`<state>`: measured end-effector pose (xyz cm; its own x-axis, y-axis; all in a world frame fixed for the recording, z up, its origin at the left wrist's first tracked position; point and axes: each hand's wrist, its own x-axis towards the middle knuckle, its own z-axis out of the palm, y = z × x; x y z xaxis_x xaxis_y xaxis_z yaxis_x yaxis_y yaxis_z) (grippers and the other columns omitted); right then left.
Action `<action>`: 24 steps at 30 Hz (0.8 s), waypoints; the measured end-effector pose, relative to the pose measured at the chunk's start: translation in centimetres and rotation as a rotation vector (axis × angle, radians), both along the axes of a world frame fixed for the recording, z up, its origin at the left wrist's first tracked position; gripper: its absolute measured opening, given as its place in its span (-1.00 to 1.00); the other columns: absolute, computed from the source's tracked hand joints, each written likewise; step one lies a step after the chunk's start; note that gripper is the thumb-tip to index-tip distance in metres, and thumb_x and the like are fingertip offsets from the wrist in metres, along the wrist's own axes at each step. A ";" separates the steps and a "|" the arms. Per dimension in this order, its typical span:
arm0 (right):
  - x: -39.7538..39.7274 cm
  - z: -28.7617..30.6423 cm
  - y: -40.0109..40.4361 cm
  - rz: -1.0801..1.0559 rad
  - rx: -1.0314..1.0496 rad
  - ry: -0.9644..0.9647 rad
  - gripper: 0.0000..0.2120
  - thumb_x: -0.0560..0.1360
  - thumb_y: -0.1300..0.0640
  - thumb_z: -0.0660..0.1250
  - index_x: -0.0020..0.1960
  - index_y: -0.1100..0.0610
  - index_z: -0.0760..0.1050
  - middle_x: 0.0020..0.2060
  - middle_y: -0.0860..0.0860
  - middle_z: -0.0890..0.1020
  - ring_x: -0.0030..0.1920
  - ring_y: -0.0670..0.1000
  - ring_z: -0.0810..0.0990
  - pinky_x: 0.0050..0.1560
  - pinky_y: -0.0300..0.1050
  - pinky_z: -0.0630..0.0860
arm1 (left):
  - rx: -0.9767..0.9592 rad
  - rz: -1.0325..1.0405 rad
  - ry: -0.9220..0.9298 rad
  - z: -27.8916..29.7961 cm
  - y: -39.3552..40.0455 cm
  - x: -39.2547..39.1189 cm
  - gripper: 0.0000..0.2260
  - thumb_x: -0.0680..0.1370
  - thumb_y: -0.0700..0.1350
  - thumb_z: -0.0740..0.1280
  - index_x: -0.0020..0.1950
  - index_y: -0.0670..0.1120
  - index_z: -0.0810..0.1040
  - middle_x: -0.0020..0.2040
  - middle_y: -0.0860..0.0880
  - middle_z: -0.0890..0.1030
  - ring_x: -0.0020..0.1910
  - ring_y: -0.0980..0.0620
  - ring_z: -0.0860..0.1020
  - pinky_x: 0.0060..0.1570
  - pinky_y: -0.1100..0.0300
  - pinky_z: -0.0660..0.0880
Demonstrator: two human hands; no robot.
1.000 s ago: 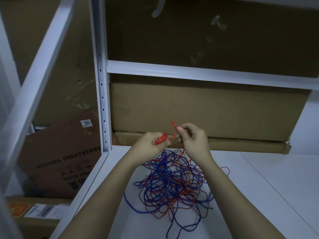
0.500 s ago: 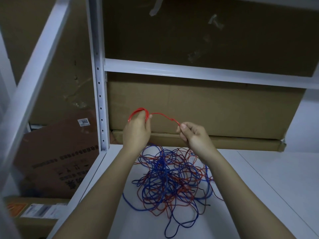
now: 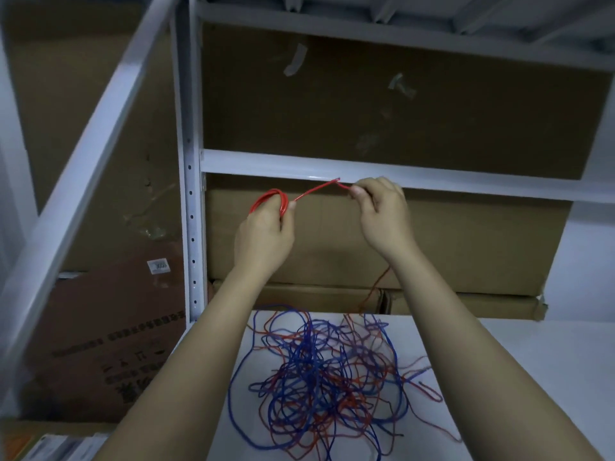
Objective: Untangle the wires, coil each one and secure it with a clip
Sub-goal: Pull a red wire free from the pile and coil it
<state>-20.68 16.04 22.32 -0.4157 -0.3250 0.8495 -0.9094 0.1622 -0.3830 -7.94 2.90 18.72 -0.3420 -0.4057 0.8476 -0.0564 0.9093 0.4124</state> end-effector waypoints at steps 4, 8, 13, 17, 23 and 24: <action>0.1 4.1 0.7 0.051 0.091 0.046 -0.75 0.62 0.14 0.15 -0.20 0.01 0.49 -0.17 -0.01 0.51 -0.05 -0.01 0.35 0.05 -0.04 0.31 | 0.025 -0.032 0.059 2.5 0.0 0.9 -0.73 0.64 -0.01 0.17 -0.19 -0.11 0.43 -0.41 0.00 0.41 -0.42 0.03 0.42 -0.43 0.14 0.29; 0.2 6.1 1.8 0.121 0.117 0.047 -0.74 0.62 0.13 0.15 -0.22 0.00 0.46 -0.18 -0.05 0.51 -0.04 -0.05 0.36 -0.02 -0.23 0.28 | 0.009 -0.017 0.058 4.2 0.1 2.1 -0.70 0.64 0.01 0.17 -0.27 -0.04 0.33 -0.43 0.00 0.36 -0.44 0.03 0.38 -0.44 0.14 0.25; 0.5 6.4 1.0 0.172 -0.002 0.077 -0.73 0.63 0.13 0.15 -0.24 -0.02 0.41 -0.24 -0.07 0.49 -0.10 -0.03 0.43 -0.10 -0.29 0.31 | 0.208 -0.324 0.012 4.7 0.0 2.7 -0.58 0.56 0.06 0.21 -0.25 -0.30 0.35 -0.42 -0.08 0.33 -0.41 -0.04 0.29 -0.31 0.08 0.20; 0.6 5.3 0.5 0.181 0.083 0.013 -0.71 0.64 0.11 0.13 -0.24 0.06 0.42 -0.28 -0.04 0.46 -0.23 -0.12 0.40 -0.19 -0.21 0.29 | 0.339 -0.457 0.100 4.6 0.0 3.3 -0.56 0.56 0.04 0.23 -0.21 -0.37 0.37 -0.41 -0.07 0.29 -0.39 -0.02 0.25 -0.33 0.11 0.16; 0.8 5.0 0.3 0.246 0.131 0.024 -0.78 0.62 0.21 0.18 0.09 0.07 0.60 -0.25 -0.06 0.49 -0.24 -0.17 0.44 -0.20 -0.41 0.33 | 0.323 -0.372 0.139 5.1 -0.2 3.3 -0.70 0.62 -0.07 0.23 -0.31 -0.11 0.45 -0.47 0.00 0.29 -0.50 0.13 0.25 -0.47 0.28 0.17; 0.8 5.5 0.2 0.205 0.148 0.082 -0.77 0.61 0.20 0.19 0.13 0.04 0.59 -0.21 -0.04 0.49 -0.18 -0.14 0.46 -0.15 -0.41 0.34 | 0.313 -0.358 0.143 5.6 -0.2 3.0 -0.69 0.62 -0.07 0.23 -0.32 -0.08 0.44 -0.47 0.01 0.29 -0.51 0.15 0.25 -0.48 0.28 0.17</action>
